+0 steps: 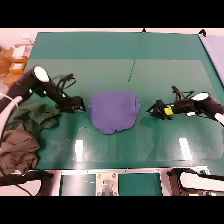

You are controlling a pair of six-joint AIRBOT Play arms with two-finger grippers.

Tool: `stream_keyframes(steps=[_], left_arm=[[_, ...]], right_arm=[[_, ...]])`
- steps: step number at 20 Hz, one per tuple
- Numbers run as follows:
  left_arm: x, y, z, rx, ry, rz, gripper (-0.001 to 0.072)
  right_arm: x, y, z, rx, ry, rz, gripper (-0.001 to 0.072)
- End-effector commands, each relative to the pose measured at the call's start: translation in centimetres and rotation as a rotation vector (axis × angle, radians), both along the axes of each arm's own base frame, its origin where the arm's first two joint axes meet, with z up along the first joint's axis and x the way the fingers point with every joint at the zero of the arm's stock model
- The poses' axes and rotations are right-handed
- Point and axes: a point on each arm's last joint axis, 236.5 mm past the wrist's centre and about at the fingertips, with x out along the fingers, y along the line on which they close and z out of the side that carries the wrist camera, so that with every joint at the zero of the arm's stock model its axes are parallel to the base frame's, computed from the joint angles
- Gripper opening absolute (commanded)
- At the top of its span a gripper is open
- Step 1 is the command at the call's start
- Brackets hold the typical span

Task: Fold the shirts.

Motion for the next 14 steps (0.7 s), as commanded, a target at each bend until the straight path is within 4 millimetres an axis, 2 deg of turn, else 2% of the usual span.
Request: stream_keyframes(steps=[1, 2, 4, 6, 7, 8, 9, 10, 11, 13, 14], left_arm=[[3.4, -2.0, -2.2, -0.138, -0.129, 0.163, 0.0699], [4.6, -2.8, -2.1, -0.186, -0.159, 0.189, 0.0699], [5.5, -4.4, -2.6, -0.277, -0.155, 0.216, 0.0699], [4.9, -5.6, -4.1, -0.320, -0.107, 0.204, 0.0698], [4.3, -6.1, -4.8, -0.329, -0.078, 0.187, 0.0697], [3.8, -6.4, -5.4, -0.330, -0.055, 0.177, 0.0605], [3.8, -6.4, -5.6, -0.328, -0.068, 0.160, 0.0406], [4.2, -6.2, -5.4, -0.329, -0.092, 0.145, 0.0175], [4.7, -6.1, -4.7, -0.339, -0.105, 0.142, 0.0033], [5.9, -6.5, -1.6, -0.386, -0.145, 0.099, 0.0025], [6.6, -6.7, 1.1, -0.414, -0.186, 0.056, 0.0025]], right_arm=[[2.4, 2.4, -1.3, 0.048, -0.006, 0.054, 0.0352], [3.2, 3.2, -1.0, 0.046, -0.020, 0.077, 0.0352], [4.6, 4.2, -0.6, 0.046, -0.037, 0.092, 0.0351], [5.4, 5.0, -0.8, 0.049, -0.031, 0.101, 0.0345], [5.4, 5.4, -1.1, 0.051, -0.023, 0.106, 0.0284], [5.4, 5.8, -1.3, 0.059, -0.017, 0.109, 0.0233], [5.5, 6.2, -1.3, 0.070, -0.020, 0.112, 0.0165], [5.6, 6.6, -0.9, 0.082, -0.045, 0.129, 0.0034], [5.9, 6.9, -0.3, 0.099, -0.058, 0.136, 0.0013], [6.6, 7.1, 2.4, 0.134, -0.092, 0.172, 0.0012], [7.4, 6.9, 4.9, 0.148, -0.138, 0.196, 0.0012]])
